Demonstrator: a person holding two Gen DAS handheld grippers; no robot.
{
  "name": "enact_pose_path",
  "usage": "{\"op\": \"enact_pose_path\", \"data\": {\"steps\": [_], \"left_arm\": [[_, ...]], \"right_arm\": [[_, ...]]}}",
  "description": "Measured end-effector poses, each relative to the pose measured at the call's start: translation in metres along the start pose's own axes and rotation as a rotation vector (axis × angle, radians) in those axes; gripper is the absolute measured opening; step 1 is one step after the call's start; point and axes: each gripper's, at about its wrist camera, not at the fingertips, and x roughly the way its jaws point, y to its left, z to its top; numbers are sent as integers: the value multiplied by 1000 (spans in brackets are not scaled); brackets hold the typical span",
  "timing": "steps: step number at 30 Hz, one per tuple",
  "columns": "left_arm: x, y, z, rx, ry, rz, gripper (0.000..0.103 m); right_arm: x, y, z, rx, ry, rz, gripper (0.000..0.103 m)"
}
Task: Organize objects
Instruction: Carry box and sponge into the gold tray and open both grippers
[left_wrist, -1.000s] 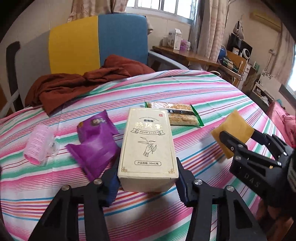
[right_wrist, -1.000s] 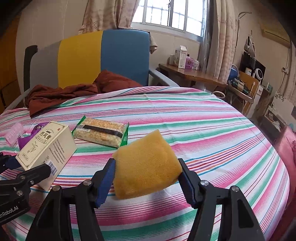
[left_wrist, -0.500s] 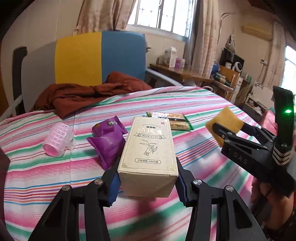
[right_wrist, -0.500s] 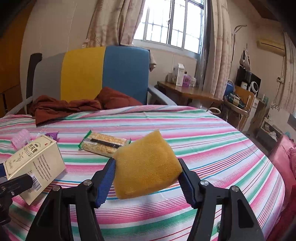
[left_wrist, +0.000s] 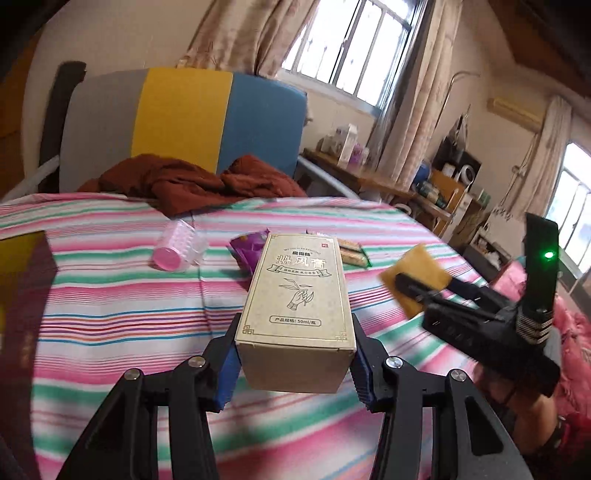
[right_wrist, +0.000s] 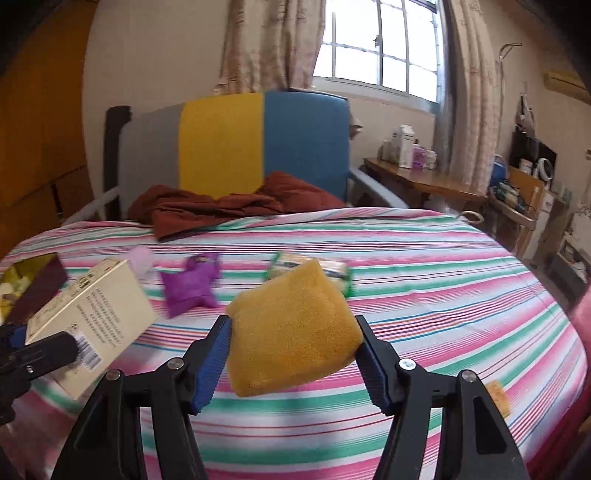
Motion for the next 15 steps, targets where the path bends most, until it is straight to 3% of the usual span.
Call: {"op": "enact_pose_path", "data": {"steps": [7, 15], "left_arm": [[-66, 34, 0, -30, -98, 19, 51], [-120, 105, -9, -144, -151, 131, 51]], "right_arm": [[-20, 79, 4, -58, 5, 160, 65], [-28, 155, 10, -109, 24, 309, 65]]}}
